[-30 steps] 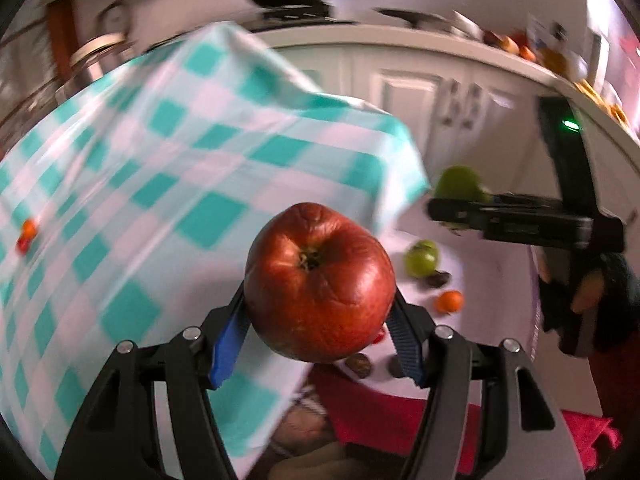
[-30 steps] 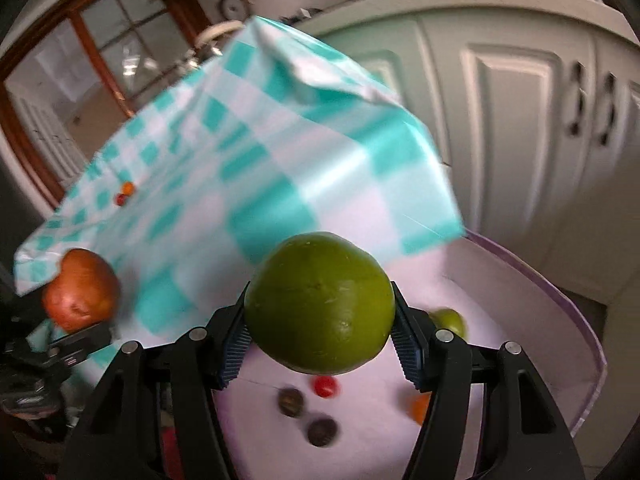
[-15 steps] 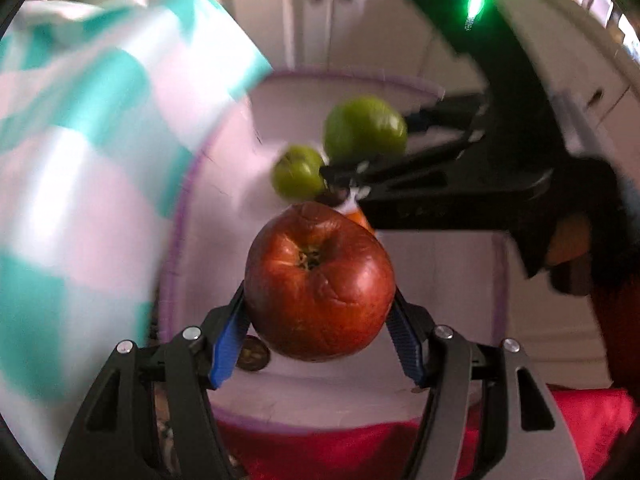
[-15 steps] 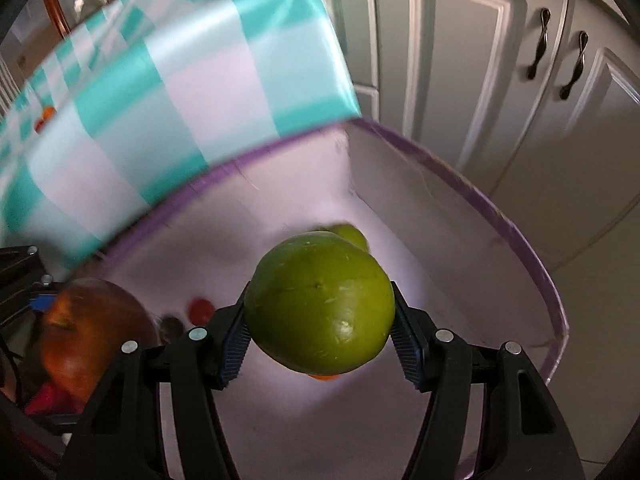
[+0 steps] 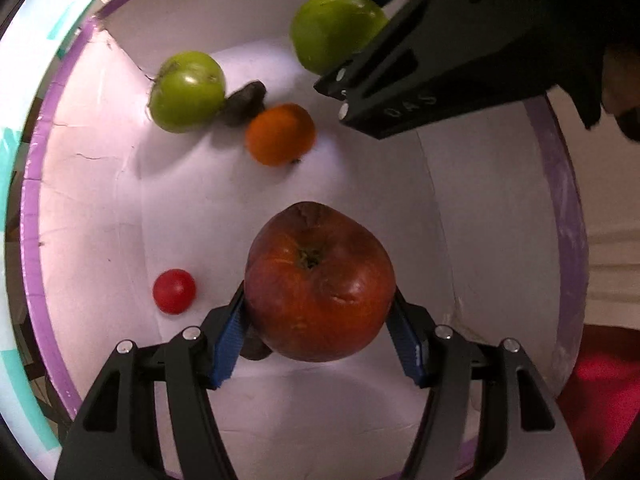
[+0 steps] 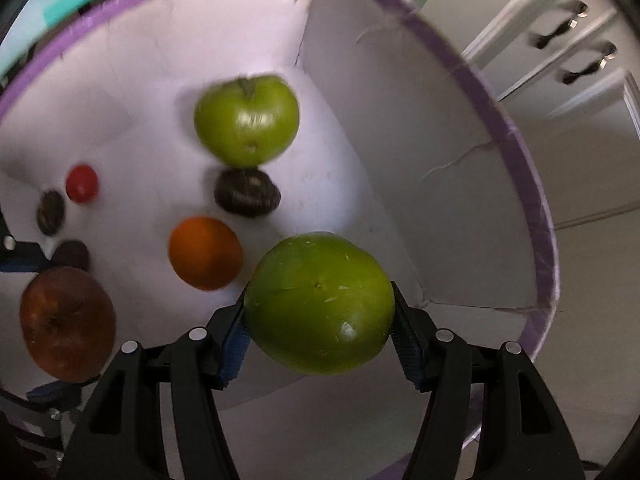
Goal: Organize fruits
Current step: 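Carry the apple and green tomato into the white box and open both tools, then return to the table and grasp the red cherry tomato with the right tool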
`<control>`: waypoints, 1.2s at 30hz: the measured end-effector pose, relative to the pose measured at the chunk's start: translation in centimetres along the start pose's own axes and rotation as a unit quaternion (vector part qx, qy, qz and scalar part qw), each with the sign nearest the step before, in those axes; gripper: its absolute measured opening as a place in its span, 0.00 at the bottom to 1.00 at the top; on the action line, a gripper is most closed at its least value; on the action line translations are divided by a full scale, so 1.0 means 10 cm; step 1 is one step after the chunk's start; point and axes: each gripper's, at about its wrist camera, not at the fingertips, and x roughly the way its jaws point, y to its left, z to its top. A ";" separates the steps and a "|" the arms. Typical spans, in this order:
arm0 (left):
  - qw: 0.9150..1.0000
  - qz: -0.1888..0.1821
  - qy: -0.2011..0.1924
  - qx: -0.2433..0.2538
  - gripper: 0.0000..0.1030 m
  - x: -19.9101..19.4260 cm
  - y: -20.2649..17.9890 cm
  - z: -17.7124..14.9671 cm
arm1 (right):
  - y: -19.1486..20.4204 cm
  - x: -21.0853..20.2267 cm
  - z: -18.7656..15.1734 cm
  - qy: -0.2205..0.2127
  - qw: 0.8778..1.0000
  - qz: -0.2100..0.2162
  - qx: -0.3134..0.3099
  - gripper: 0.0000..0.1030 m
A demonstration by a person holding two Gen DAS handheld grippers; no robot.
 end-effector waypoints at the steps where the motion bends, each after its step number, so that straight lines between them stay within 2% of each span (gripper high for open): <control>1: 1.000 0.000 0.003 0.002 0.62 0.01 0.00 -0.02 | 0.02 0.02 -0.01 0.007 1.000 -0.002 -0.005 0.59; 10: 1.000 0.012 0.008 0.010 0.63 0.06 -0.05 -0.04 | 0.07 0.04 -0.01 0.026 1.000 -0.008 -0.015 0.59; 13: 1.000 0.020 0.006 0.017 0.64 0.04 -0.07 -0.04 | 0.15 0.01 -0.03 0.027 0.999 -0.015 -0.022 0.66; 14: 1.000 0.023 0.004 0.018 0.64 0.02 -0.27 0.01 | 0.17 0.00 -0.03 0.029 0.999 -0.015 -0.025 0.68; 15: 0.999 0.026 0.000 0.021 0.64 -0.01 -0.29 0.01 | 0.19 0.00 -0.04 0.033 0.999 -0.017 -0.029 0.69; 17: 0.999 0.040 -0.015 0.030 0.70 -0.03 -0.45 0.01 | 0.24 -0.01 -0.05 0.036 0.998 -0.023 -0.034 0.72; 19: 0.997 0.055 -0.033 0.037 0.71 -0.12 -0.50 -0.01 | 0.29 -0.07 -0.07 0.041 0.998 -0.030 -0.038 0.73; 21: 0.994 0.077 -0.068 0.041 0.71 -0.29 -0.55 -0.04 | 0.32 -0.18 -0.06 0.039 0.997 -0.042 -0.043 0.75; 23: 0.986 0.105 -0.124 0.040 0.71 -0.54 -0.59 -0.12 | 0.30 -0.33 -0.03 0.032 0.997 -0.055 -0.048 0.75; 25: 0.974 0.131 -0.182 0.032 0.77 -0.83 -0.55 -0.22 | 0.26 -0.52 0.06 0.017 0.996 -0.070 -0.050 0.75; 26: 0.964 0.146 -0.221 0.023 0.80 -1.03 -0.54 -0.30 | 0.23 -0.63 0.11 0.006 0.996 -0.077 -0.050 0.75; 28: 0.944 0.169 -0.283 0.003 0.92 -1.36 -0.49 -0.48 | 0.26 -0.97 0.19 -0.036 0.994 -0.088 -0.045 0.75; 29: 0.931 0.184 -0.315 -0.014 0.94 -1.55 -0.45 -0.60 | 0.27 -1.15 0.24 -0.061 0.993 -0.090 -0.043 0.75; 30: 0.918 0.196 -0.342 -0.033 0.94 -1.73 -0.40 -0.71 | 0.33 -1.42 0.33 -0.106 0.989 -0.092 -0.036 0.75; 32: 0.898 0.211 -0.380 -0.070 0.94 -2.06 -0.23 -0.94 | 0.43 -1.82 0.49 -0.192 0.978 -0.085 -0.020 0.86; 33: 0.882 0.222 -0.404 -0.101 0.96 -2.27 -0.10 -1.12 | 0.56 -2.09 0.56 -0.253 0.965 -0.064 -0.009 0.86; 34: 0.871 0.231 -0.417 -0.121 0.98 -2.39 -0.01 -1.26 | 0.68 -2.29 0.63 -0.300 0.953 -0.037 -0.002 0.86; 36: 0.845 0.258 -0.436 -0.170 0.98 -2.65 0.27 -1.55 | 0.88 -2.55 0.70 -0.353 0.935 0.006 0.008 0.86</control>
